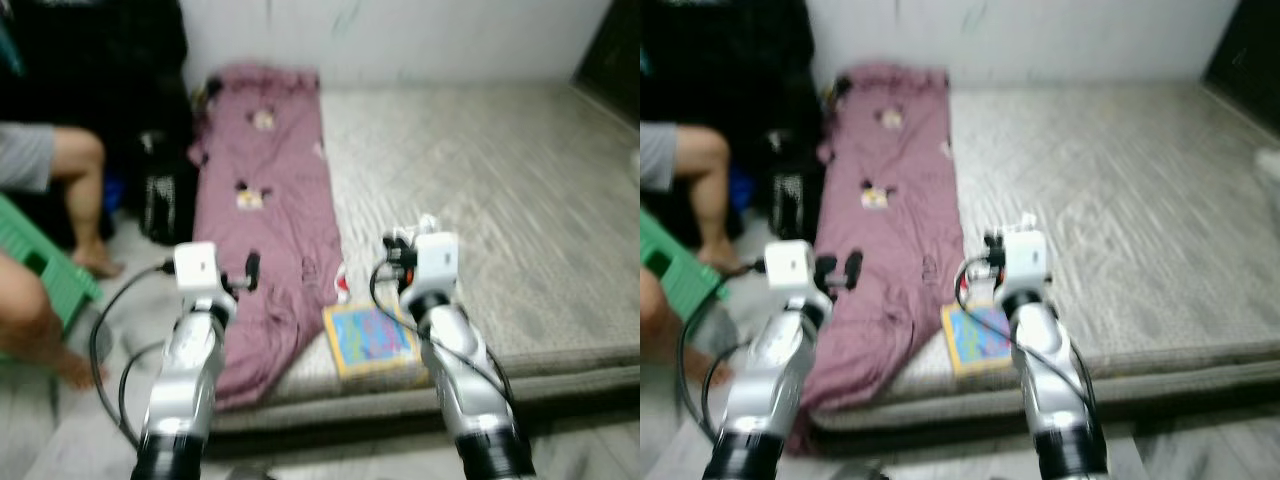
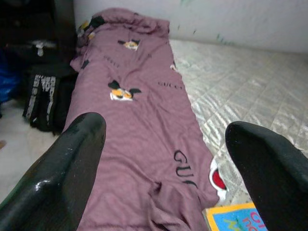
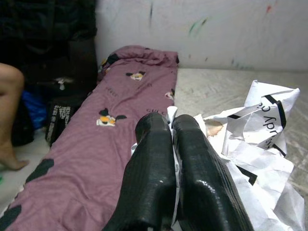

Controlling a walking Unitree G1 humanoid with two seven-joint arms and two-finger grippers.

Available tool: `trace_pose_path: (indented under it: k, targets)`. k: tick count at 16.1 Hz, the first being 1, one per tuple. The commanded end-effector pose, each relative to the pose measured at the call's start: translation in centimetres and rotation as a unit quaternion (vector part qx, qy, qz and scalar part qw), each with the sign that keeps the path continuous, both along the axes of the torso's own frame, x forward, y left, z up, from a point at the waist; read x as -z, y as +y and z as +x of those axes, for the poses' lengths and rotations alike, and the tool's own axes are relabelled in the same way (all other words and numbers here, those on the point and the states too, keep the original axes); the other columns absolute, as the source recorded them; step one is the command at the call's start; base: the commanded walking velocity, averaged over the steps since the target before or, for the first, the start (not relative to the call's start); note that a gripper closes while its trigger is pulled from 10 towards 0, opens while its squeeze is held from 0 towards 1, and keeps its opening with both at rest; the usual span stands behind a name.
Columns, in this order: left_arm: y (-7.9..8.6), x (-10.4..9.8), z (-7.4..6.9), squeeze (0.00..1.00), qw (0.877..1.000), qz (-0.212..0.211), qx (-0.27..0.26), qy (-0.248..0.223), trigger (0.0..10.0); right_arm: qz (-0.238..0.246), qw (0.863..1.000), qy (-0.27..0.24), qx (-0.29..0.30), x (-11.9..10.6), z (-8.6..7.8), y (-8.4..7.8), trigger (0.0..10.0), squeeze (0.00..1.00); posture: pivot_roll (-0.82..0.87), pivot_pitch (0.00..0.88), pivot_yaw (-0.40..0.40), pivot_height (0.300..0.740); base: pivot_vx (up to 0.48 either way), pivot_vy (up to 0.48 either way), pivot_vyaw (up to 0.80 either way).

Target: Clean up the room

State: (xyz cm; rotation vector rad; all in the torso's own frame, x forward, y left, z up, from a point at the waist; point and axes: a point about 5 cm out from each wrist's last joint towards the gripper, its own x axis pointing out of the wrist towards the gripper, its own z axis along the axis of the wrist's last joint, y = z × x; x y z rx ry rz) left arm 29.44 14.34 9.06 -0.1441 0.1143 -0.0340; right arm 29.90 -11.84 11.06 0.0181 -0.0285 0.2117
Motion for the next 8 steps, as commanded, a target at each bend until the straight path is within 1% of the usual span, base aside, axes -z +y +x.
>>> trace_pose_path:
  k: [1, 2, 3, 4, 5, 6, 7, 8]
  targets:
    - [1.0, -0.5, 0.0, 0.0, 1.0, 0.009, -0.012, -0.016, 10.0, 0.008, 1.0, -0.012, -0.02, -0.6, 0.1, 1.0, 10.0, 0.0, 0.03, 0.0, 0.013, 0.74, 0.0, 0.0, 0.0]
    - [1.0, -0.7, 0.1, 0.0, 1.0, 0.012, -0.01, -0.021, 10.0, 0.001, 1.0, -0.015, -0.026, -0.7, 0.0, 1.2, 10.0, 0.0, 0.03, 0.0, 0.013, 0.74, 0.0, 0.0, 0.0]
    - [1.2, -0.7, 0.0, 0.0, 1.0, 0.016, -0.018, -0.017, 10.0, -0.011, 0.999, -0.022, -0.032, -0.8, 0.0, 1.4, 10.0, 0.0, 0.03, 0.0, 0.013, 0.74, 0.0, 0.0, 0.0]
    - [1.4, -0.6, -0.1, 0.0, 1.0, 0.01, -0.02, 0.019, 10.0, -0.013, 0.999, -0.023, -0.036, -0.8, 0.0, 1.5, 10.0, 0.0, 0.03, 0.0, 0.013, 0.74, 0.0, 0.0, 0.0]
    - [1.6, -0.7, -0.2, 0.0, 0.999, 0.038, -0.023, 0.02, 10.0, -0.01, 0.999, -0.021, -0.034, -0.8, -0.1, 1.4, 10.0, 0.0, 0.04, 0.0, 0.012, 0.74, 0.0, 0.0, 0.58]
    - [1.7, -0.8, -0.5, 0.0, 0.999, 0.036, -0.002, 0.014, 10.0, -0.012, 0.999, -0.02, -0.032, -0.7, -0.1, 1.4, 10.0, 0.0, 0.04, 0.0, 0.012, 0.74, 0.0, 0.0, 0.8]
    - [2.4, -0.9, -1.0, 0.0, 0.999, 0.049, 0.01, -0.002, 10.0, -0.015, 0.999, -0.019, -0.032, -0.6, -0.1, 1.4, 10.0, 0.0, 0.04, 0.0, 0.012, 0.74, 0.0, 0.0, 0.8]
    - [2.6, -0.7, -1.2, 0.0, 0.999, 0.054, 0.0, -0.001, 10.0, -0.01, 0.999, -0.018, -0.031, -0.6, -0.1, 1.3, 10.0, 0.0, 0.04, 0.0, 0.012, 0.74, 0.0, 0.0, 0.8]
